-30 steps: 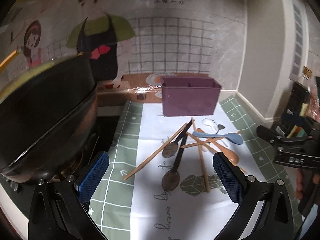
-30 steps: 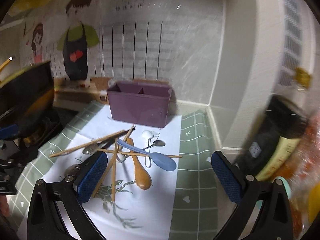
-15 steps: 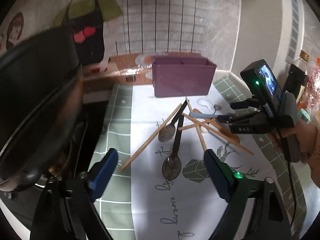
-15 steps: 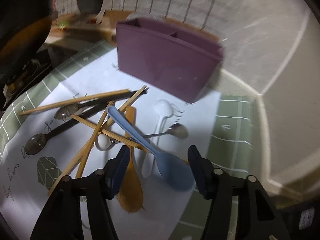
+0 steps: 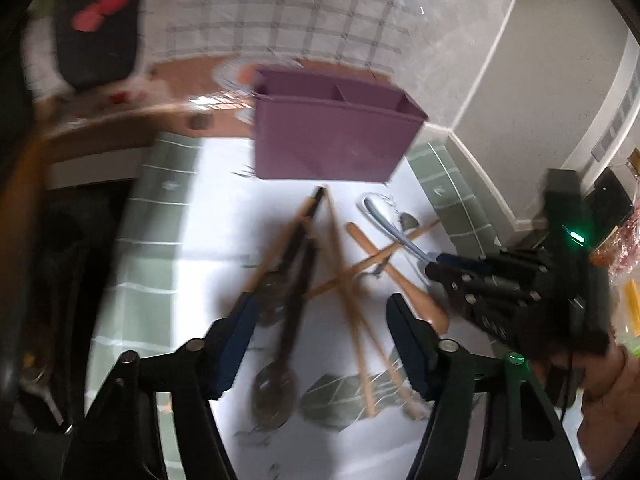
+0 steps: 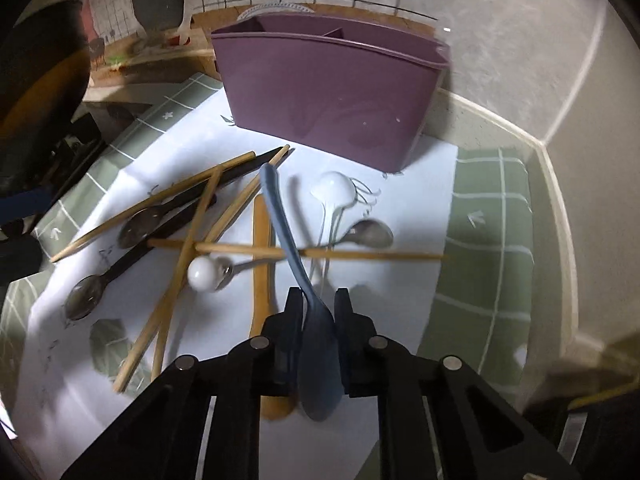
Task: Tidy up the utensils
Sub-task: 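Lower the right gripper onto the blue plastic spoon and grasp it, then grasp a wooden chopstick with the left gripper while the right gripper lifts the blue spoon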
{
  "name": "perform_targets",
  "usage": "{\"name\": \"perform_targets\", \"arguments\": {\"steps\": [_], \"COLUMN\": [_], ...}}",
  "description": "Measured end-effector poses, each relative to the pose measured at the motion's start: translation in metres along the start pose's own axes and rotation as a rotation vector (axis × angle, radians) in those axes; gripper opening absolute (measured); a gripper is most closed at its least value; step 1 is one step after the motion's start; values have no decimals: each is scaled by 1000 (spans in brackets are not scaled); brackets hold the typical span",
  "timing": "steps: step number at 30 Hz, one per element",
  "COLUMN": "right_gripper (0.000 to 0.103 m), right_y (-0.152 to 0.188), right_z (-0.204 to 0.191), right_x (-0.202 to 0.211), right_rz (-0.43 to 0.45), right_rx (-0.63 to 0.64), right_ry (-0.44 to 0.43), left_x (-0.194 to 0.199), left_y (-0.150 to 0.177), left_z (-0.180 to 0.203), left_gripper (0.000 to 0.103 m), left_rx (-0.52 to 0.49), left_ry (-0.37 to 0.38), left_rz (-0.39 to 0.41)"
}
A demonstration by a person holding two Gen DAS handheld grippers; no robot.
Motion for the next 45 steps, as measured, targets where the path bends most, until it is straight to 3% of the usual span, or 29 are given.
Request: {"name": "perform_targets", "arguments": {"steps": [7,12,15,16,18,20,22,26,28,31,33,35,36,39,40,41,45], "right_gripper": [5,5,9,11,13,23,35,35,34,33,28,11,11,10,10,10,10], "right_y": [10,9,9,8,4,0,-3,-8,-16,-25,-30,-31,-31,-28,-26,-25,-18], "right_z": [-3,1,6,6,7,5,2,6,4,4,5,5,4,-1,-3,-5,-6], "right_x": [21,25,29,31,30,27,19,3,-6,-18,-24,-29,-31,-28,-25,-21,2], "right_rz": [11,-8,0,10,18,26,27,18,11,-27,-51,-73,-85,-82,-75,-68,-26], "right_rx": [-39,-91,-145,-172,-187,-153,-89,-47,-32,3,9,-7,-13,2,2,0,-22], "right_ry": [-9,18,29,15,-12,-8,-12,8,-12,24,31,11,7,3,0,-8,-47], "left_x": [-58,-82,-82,-81,-78,-66,-52,-30,-18,-13,-18,-25,-28,-44,-50,-58,-80], "left_y": [-9,-2,-4,-5,-5,-3,3,18,21,27,26,26,24,16,14,11,-5], "left_z": [24,14,13,14,14,9,2,-7,-13,-25,-30,-34,-35,-41,-43,-44,-42], "left_gripper": [19,18,15,6,3,2,2,2,2,4,5,7,9,31,44,48,48], "left_rx": [-24,-10,-6,-13,-12,-11,20,78,73,91,148,186,198,262,290,317,386], "left_ry": [37,41,69,77,85,90,102,174,172,158,139,117,96,28,6,-6,-19], "left_rz": [-179,-268,-271,-255,-228,-159,-120,-110,-87,-121,-159,-199,-209,-265,-290,-321,-390]}}
Point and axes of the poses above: each gripper's, at about its wrist camera, not at the fingertips, and x roughly against the way its jaws point, z to its right, y to its underside, the point moved 8 cm from there along -x, roughly the way its jaws point, and after that the axes turned 10 degrees about -y, right-handed, at the moved point
